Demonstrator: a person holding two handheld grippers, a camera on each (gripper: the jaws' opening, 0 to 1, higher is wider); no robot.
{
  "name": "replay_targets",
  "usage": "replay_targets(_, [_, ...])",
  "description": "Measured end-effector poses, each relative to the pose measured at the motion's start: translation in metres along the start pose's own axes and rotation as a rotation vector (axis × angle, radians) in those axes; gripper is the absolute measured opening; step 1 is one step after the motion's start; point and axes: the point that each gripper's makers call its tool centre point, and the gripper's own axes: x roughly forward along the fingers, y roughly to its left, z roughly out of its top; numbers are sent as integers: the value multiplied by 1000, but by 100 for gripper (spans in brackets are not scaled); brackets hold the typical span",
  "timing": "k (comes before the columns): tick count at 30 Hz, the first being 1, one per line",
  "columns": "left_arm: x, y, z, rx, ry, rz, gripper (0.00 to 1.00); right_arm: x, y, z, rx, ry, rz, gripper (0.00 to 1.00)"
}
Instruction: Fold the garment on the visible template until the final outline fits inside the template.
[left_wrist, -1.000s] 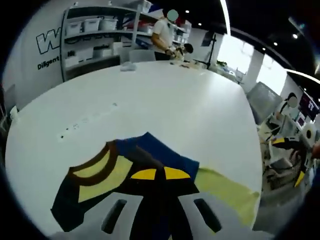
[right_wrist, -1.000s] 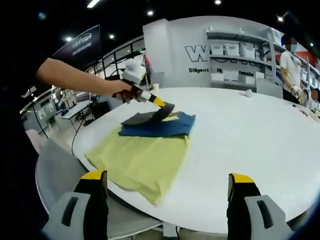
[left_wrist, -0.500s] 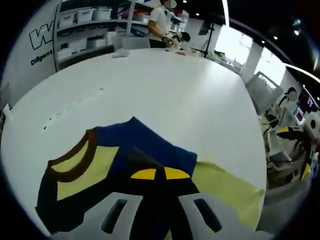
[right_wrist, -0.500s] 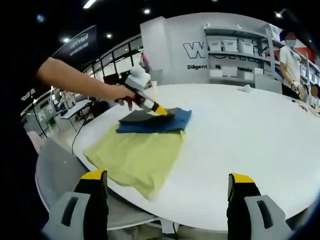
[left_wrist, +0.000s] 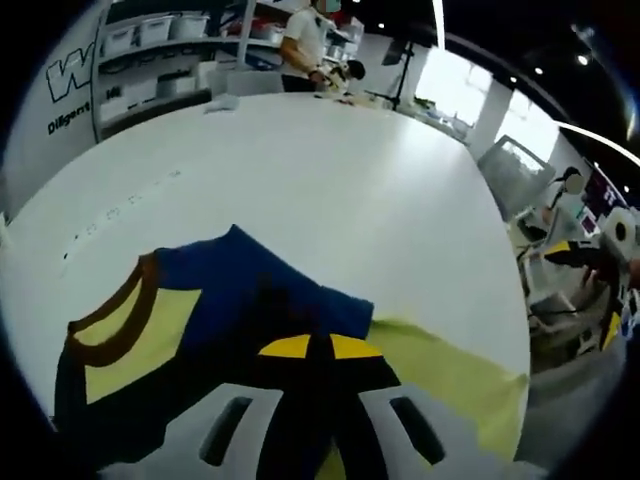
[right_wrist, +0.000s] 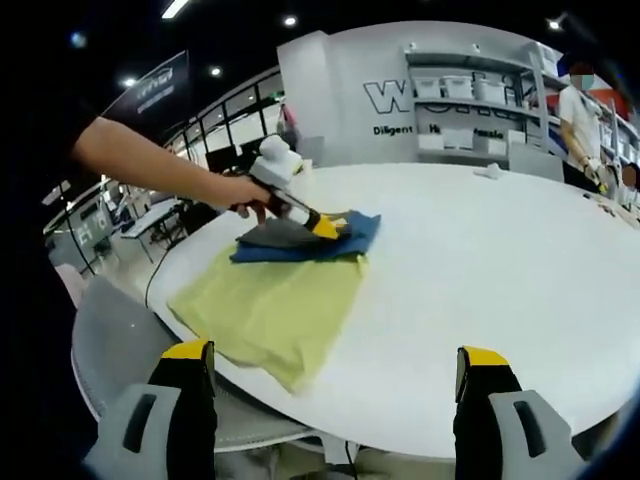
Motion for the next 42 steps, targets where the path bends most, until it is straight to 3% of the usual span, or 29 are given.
replay_targets(2, [1,-9,10,52,-39,-7,2,-1,0,0,1,2,0,99])
replay_targets(6, [2,-15,7,95,-23,-12,9,-1,-2,2,-2,0,-1,99])
replay_targets(11, [1,-1,-2,159,7,37,24,-1,-2,7,-2,-15,-3,99])
replay_targets(16, [-2,3,-14,187,33,51,27,-2,-1,6,-1,-14,-1,99])
replay_targets(19, [0,2,-24,183,56,49,28,-2,1,4,0,-10,4,99])
replay_targets(25, [11,-18,-42,182,89,-11,26,-4,1,4,-1,-9,3,99])
replay_targets(35, [18,-31,-35,212,62,-44,25,-7,-4,4,4,-8,-5,99])
replay_targets(42, [-10,-23,-32,240,20,-23,20,1,-1,8,-10,-8,13,99])
